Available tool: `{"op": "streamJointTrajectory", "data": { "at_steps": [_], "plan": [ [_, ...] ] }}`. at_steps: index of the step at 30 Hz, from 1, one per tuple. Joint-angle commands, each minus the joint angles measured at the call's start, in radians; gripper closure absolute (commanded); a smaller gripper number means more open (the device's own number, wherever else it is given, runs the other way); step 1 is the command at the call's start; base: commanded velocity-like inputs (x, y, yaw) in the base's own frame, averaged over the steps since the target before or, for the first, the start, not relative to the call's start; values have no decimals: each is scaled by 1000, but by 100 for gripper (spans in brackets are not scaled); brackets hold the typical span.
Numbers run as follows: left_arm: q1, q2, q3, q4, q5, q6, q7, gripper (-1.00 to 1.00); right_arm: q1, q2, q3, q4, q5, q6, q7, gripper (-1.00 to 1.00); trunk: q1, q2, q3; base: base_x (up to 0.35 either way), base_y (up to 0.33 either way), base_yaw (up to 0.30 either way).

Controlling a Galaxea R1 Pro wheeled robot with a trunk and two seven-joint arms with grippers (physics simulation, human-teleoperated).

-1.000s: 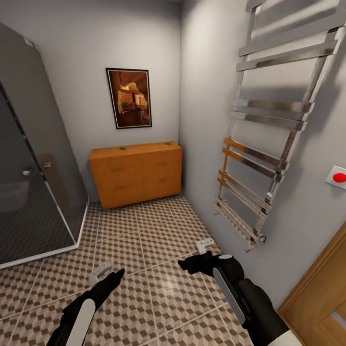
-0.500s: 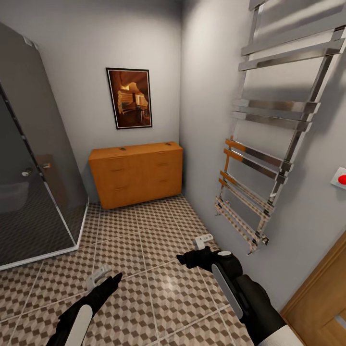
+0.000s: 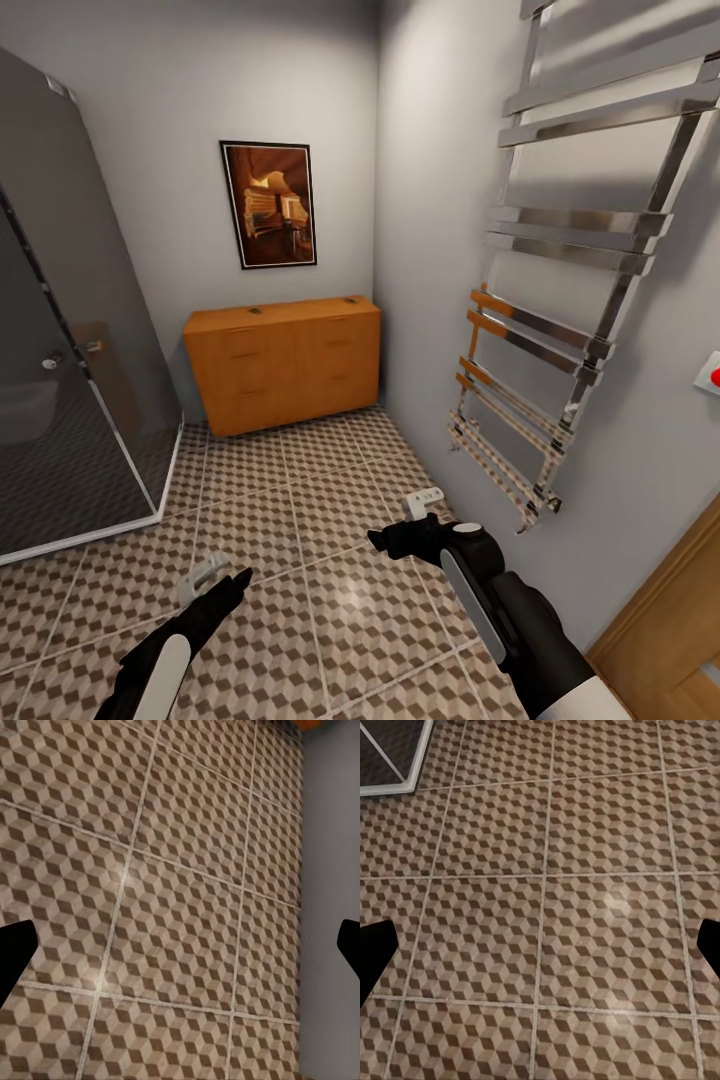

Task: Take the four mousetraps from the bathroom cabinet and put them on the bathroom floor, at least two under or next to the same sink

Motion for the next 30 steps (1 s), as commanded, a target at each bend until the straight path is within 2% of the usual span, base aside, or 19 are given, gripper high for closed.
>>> {"op": "streamJointTrajectory", "data": {
  "at_steps": [1,16,25,29,30],
  "plan": [
    [0,0,0,0,0,0,0,-100,0,0,0,1,0,0,0,-100,0,0,0,271,0,0],
    [-1,3,1,-6,-8,2,9,-100,0,1,1,8,2,-2,0,-100,0,0,0,333,5,0],
    [-7,2,-7,-10,-10,13,13,-100,0,0,0,9,2,-2,-1,-100,0,0,0,305,158,0],
    [-33,3,-19,-20,-10,61,36,-100,0,-1,0,9,1,-2,-1,-100,0,0,0,273,224,0],
    [-50,2,-22,-27,-10,98,65,-100,0,-2,0,9,1,-2,-1,-100,0,0,0,270,228,0]
  ]
}}
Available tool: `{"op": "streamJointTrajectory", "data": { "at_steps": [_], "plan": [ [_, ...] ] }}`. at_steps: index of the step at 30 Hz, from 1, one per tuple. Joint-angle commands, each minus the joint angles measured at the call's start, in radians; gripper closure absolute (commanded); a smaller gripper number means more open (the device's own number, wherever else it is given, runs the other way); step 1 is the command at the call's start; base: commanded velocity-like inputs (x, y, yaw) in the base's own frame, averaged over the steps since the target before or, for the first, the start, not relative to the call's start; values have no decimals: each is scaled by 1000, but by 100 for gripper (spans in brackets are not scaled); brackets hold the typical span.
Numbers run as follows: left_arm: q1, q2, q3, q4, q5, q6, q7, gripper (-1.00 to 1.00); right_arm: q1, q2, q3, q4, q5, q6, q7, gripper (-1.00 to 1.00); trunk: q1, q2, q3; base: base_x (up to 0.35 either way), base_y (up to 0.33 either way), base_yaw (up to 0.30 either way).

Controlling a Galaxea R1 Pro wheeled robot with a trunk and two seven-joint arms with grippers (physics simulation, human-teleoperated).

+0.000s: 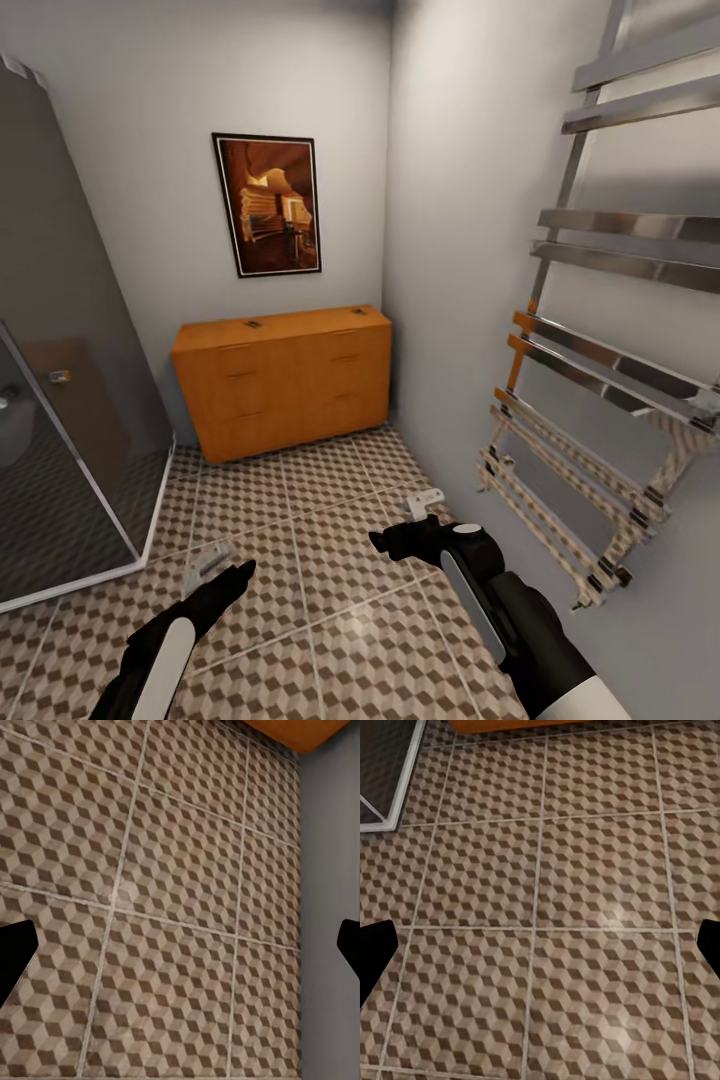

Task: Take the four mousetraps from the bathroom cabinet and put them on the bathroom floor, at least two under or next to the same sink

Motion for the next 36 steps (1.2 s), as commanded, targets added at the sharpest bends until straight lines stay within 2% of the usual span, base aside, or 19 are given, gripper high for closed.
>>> {"op": "streamJointTrajectory", "data": {
  "at_steps": [1,5,6,10,12,13,15,16,17,18,21,25,26,27,32,36],
  "plan": [
    [-18,-1,-3,-8,0,33,47,-100,0,0,0,0,0,0,0,-100,0,0,0,270,229,0],
    [-62,-2,-7,-32,1,83,169,-100,0,0,0,0,1,0,0,-100,0,0,0,274,223,0],
    [-97,-3,-9,-39,1,125,239,-100,0,0,0,-1,1,-1,0,-100,0,0,0,283,210,0],
    [-167,-4,-21,-51,1,199,355,-100,0,-1,0,-8,0,-1,1,-100,0,0,0,294,191,0],
    [-200,-5,-39,-59,2,224,407,-100,0,-2,0,-12,0,-2,1,-100,0,0,0,311,144,0],
    [-234,-6,-64,-66,5,245,454,-100,0,-3,-1,-17,0,-2,1,-100,0,0,0,325,85,0],
    [-267,-8,-89,-71,7,263,497,-100,0,-6,-1,-24,0,-2,1,-100,0,0,0,331,61,0],
    [-300,-15,-111,-74,8,278,539,-100,0,-10,-1,-34,0,-3,1,-100,0,0,0,338,35,0],
    [-300,-15,-111,-74,8,278,539,-100,0,-10,-1,-34,0,-3,1,-100,0,0,0,338,35,0],
    [-334,-23,-126,-75,9,291,578,-100,0,-12,-1,-48,0,-2,1,-100,0,0,0,342,22,0],
    [-384,-32,-138,-73,10,309,623,-100,2,-15,0,-71,0,-2,1,-100,0,0,0,344,-1,0],
    [-453,-36,-136,-66,14,345,652,-100,3,-20,2,-92,0,-1,1,-100,0,0,0,346,-50,0],
    [-504,-36,-123,-54,21,389,662,-100,5,-22,3,-101,0,-1,1,-100,0,0,0,347,-88,0],
    [-533,-36,-111,-44,25,409,666,-100,5,-23,3,-109,0,-1,1,-100,0,0,0,347,-96,0],
    [-578,-34,-80,-27,29,435,673,-100,13,-27,4,-147,0,1,1,-100,0,0,0,348,-97,0],
    [-590,-28,-72,-26,28,438,676,-100,16,-32,5,-167,0,1,1,-100,0,0,0,348,-47,0]
  ]
}}
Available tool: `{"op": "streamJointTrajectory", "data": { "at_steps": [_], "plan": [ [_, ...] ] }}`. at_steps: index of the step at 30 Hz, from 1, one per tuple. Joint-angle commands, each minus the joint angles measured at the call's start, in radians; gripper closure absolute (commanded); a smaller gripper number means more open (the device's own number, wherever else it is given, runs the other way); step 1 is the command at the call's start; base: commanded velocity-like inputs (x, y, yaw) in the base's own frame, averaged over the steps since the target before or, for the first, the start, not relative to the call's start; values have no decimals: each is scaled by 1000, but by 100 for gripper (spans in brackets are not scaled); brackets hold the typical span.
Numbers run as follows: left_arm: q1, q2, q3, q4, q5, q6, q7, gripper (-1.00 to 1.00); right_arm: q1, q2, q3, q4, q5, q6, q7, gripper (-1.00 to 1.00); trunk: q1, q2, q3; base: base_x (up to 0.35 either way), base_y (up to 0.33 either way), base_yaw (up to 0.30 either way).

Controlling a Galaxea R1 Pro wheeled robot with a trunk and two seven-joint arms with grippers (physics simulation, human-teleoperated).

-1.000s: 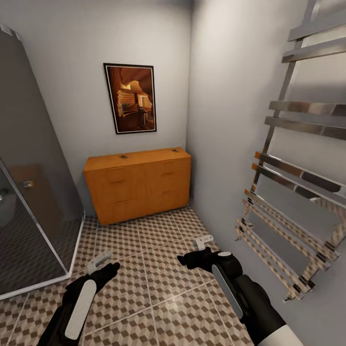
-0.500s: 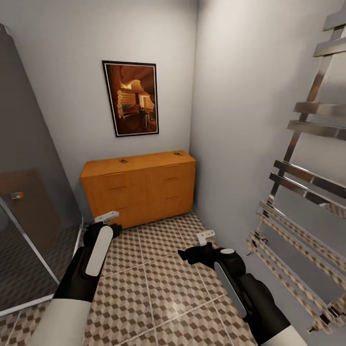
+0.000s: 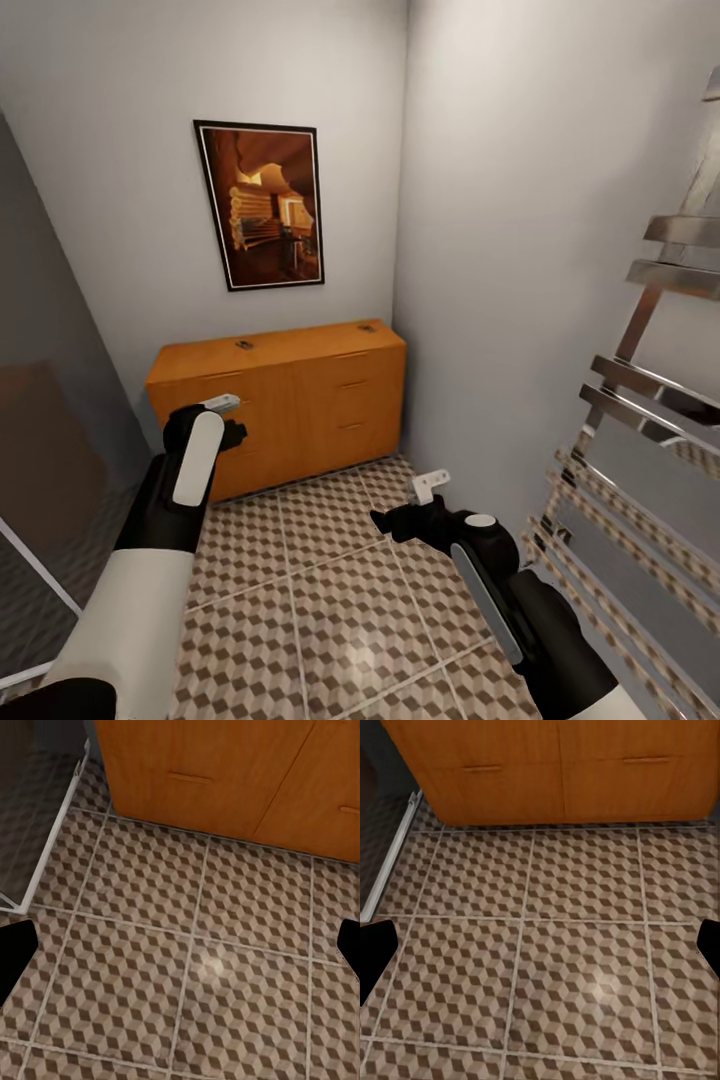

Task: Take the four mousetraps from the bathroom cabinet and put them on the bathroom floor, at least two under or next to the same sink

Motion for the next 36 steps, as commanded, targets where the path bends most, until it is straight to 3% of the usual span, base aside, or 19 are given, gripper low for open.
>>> {"op": "streamJointTrajectory", "data": {
  "at_steps": [1,12,25,27,31,33,36],
  "plan": [
    [-2,2,1,-1,0,0,0,-100,1,-1,0,-3,0,0,0,-100,0,0,0,349,-26,0],
    [-48,5,6,30,3,10,17,-100,4,-4,3,-24,1,0,-1,-100,0,0,0,350,-6,0],
    [-53,15,18,50,1,11,34,-100,7,-7,0,-51,2,0,0,-100,0,0,0,348,103,0],
    [-59,13,19,63,1,11,35,-100,17,-13,-1,-78,1,-1,0,-100,0,0,0,347,137,0],
    [-97,6,19,93,1,12,38,-100,56,-52,-5,-156,0,-15,-2,-100,0,0,0,345,139,0],
    [-126,-3,18,102,1,13,48,-100,74,-73,-19,-178,0,-63,-2,-100,0,0,0,344,141,0],
    [-138,-11,18,102,3,13,74,-100,80,-79,-31,-186,0,-89,-2,-100,0,0,0,342,142,0]
  ]
}}
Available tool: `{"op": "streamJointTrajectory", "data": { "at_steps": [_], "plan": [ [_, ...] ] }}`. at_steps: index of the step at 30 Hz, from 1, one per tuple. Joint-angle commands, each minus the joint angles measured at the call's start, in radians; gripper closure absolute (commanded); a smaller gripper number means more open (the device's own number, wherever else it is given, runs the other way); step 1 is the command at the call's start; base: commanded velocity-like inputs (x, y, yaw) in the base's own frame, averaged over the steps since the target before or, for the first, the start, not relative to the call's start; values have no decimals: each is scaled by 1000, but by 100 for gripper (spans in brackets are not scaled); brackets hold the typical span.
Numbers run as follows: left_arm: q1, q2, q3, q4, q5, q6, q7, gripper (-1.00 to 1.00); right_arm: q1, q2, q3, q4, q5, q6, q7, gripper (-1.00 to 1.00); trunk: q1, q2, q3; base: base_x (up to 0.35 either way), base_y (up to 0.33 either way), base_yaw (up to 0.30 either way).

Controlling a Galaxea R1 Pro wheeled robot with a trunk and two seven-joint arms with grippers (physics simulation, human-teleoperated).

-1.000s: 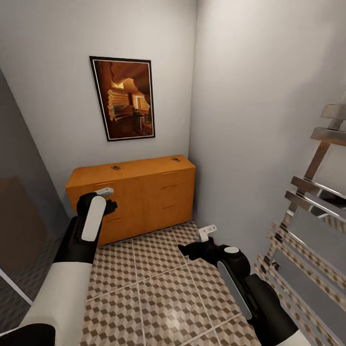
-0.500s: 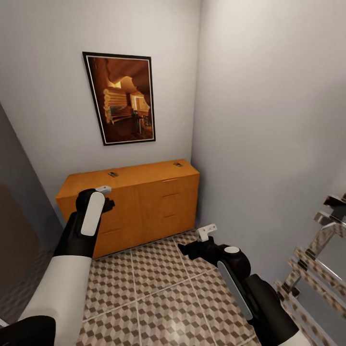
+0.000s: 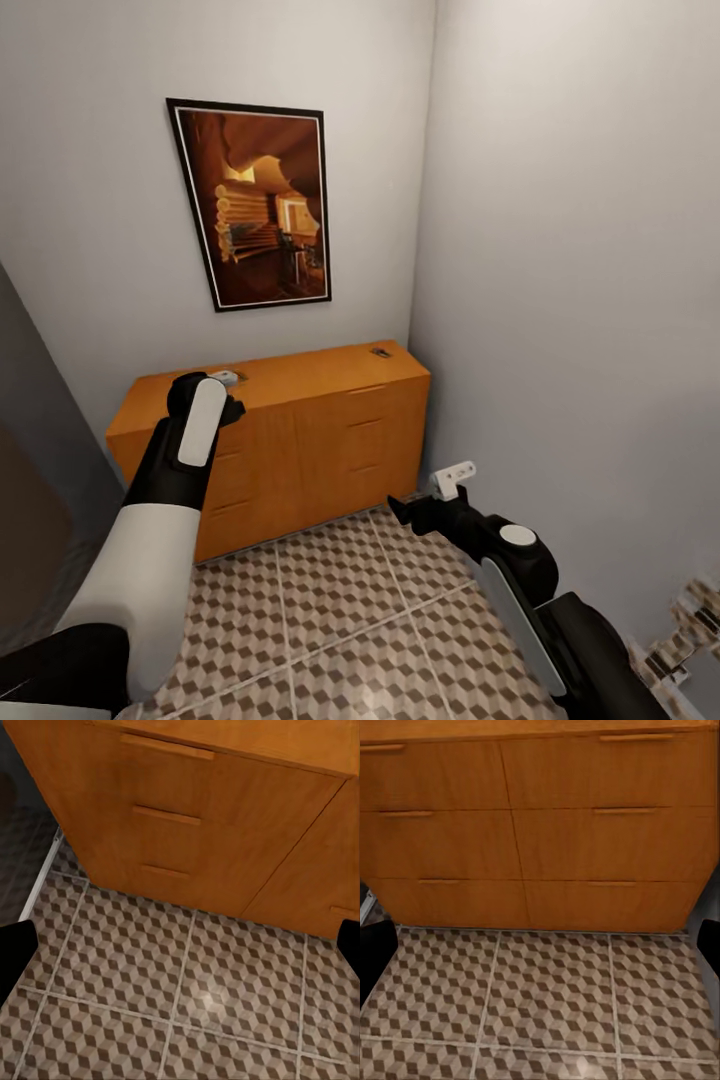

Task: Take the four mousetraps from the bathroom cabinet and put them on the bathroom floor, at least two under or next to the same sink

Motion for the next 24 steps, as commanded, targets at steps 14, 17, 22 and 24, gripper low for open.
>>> {"op": "streamJointTrajectory", "data": {
  "at_steps": [14,17,22,24],
  "plan": [
    [-11,-5,-4,3,-8,-1,44,-100,7,-6,-13,-8,0,-26,1,-100,0,0,0,341,119,0],
    [-9,-5,-6,7,-10,-2,45,-100,5,-7,-19,-8,0,-26,0,-100,0,0,0,345,-11,0],
    [-7,-3,-5,13,-11,-2,46,-100,5,-7,-28,-8,0,-26,-1,-100,0,0,0,347,-68,0],
    [-6,-2,-4,17,-11,-2,46,-100,6,-7,-30,-8,0,-26,-1,-100,0,0,0,348,-96,0]
  ]
}}
